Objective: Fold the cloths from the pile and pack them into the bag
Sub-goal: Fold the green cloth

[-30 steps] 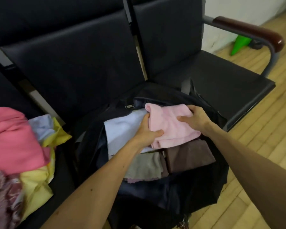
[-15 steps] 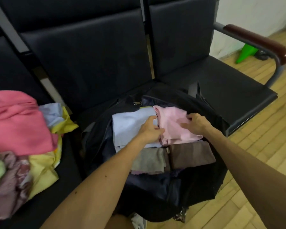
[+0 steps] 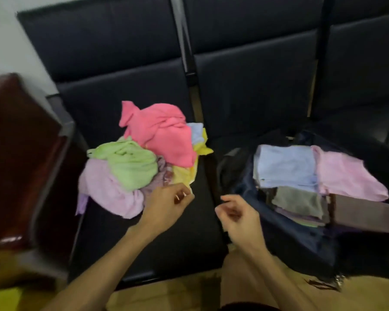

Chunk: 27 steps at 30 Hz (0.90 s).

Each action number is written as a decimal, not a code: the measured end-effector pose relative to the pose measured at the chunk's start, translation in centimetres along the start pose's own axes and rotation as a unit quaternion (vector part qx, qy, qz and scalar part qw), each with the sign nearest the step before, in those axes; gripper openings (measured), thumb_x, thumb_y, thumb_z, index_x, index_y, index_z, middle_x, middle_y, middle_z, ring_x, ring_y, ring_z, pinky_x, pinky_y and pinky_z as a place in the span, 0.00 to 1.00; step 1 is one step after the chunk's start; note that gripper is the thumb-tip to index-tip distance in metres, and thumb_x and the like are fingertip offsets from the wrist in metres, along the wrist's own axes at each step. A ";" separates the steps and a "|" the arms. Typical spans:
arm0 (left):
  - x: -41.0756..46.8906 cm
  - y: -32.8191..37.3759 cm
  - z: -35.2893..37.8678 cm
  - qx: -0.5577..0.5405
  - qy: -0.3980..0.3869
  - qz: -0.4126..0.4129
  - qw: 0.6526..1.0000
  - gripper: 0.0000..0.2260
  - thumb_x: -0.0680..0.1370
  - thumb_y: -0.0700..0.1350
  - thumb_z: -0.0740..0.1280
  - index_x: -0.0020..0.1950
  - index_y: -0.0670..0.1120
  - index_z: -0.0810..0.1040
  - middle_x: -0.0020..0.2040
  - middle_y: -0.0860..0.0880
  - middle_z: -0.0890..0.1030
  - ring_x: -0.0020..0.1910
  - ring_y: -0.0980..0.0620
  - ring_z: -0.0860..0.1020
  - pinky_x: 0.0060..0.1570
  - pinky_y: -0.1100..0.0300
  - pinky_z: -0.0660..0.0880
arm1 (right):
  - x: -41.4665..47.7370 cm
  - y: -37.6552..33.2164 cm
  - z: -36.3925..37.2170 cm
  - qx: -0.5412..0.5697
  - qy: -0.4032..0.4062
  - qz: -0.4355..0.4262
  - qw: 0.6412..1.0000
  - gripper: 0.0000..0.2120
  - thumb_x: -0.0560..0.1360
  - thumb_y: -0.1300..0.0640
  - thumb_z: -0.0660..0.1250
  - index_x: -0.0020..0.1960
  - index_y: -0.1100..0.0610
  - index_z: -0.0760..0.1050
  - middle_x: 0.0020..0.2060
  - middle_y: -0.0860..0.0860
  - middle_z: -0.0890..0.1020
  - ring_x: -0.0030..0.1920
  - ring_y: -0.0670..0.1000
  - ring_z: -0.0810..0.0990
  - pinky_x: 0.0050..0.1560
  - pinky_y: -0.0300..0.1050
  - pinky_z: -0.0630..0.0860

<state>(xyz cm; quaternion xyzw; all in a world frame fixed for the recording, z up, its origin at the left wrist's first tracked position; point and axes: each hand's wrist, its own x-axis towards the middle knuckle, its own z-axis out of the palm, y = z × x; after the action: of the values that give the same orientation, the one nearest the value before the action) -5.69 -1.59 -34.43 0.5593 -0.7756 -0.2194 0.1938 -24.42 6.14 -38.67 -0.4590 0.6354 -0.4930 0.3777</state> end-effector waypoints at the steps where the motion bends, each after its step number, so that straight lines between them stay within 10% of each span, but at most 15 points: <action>1: -1.5 -2.6 -0.8 0.019 -0.001 -0.039 0.999 0.03 0.76 0.49 0.72 0.44 0.51 0.82 0.38 0.57 0.83 0.38 0.60 0.79 0.43 0.58 0.78 | -0.3 0.2 2.5 -0.015 -0.024 0.007 1.000 0.11 0.73 0.61 0.74 0.53 0.50 0.80 0.34 0.44 0.83 0.39 0.41 0.82 0.43 0.36 0.76; 10: -1.1 -14.8 -4.4 0.131 0.040 -0.181 0.974 0.12 0.81 0.52 0.64 0.48 0.45 0.81 0.46 0.47 0.83 0.46 0.45 0.80 0.43 0.53 0.74 | 5.1 -2.2 17.4 -0.145 -0.137 0.012 0.980 0.09 0.76 0.57 0.70 0.55 0.50 0.78 0.46 0.45 0.84 0.48 0.45 0.82 0.48 0.40 0.76; 23: 5.1 -21.5 -3.8 0.332 -0.060 -0.127 0.933 0.08 0.81 0.38 0.62 0.59 0.43 0.75 0.58 0.46 0.78 0.57 0.45 0.79 0.47 0.54 0.74 | 12.0 -0.1 27.3 -0.314 -0.154 -0.039 0.936 0.06 0.74 0.59 0.67 0.39 0.59 0.80 0.39 0.53 0.83 0.42 0.55 0.80 0.43 0.52 0.78; 27: 5.4 -22.4 -3.0 0.305 -0.053 -0.121 0.943 0.08 0.81 0.41 0.62 0.59 0.44 0.74 0.58 0.47 0.77 0.56 0.45 0.79 0.42 0.55 0.69 | 12.0 0.9 27.9 -0.354 -0.166 -0.068 0.918 0.05 0.75 0.58 0.67 0.49 0.57 0.80 0.49 0.54 0.82 0.53 0.56 0.77 0.48 0.52 0.77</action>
<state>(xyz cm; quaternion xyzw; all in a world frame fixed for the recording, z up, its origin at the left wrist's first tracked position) 11.84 -13.37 -44.16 0.6687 -0.7411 -0.0234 -0.0555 -2.13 -13.03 -46.22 -0.6798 0.6642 -0.1768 0.2557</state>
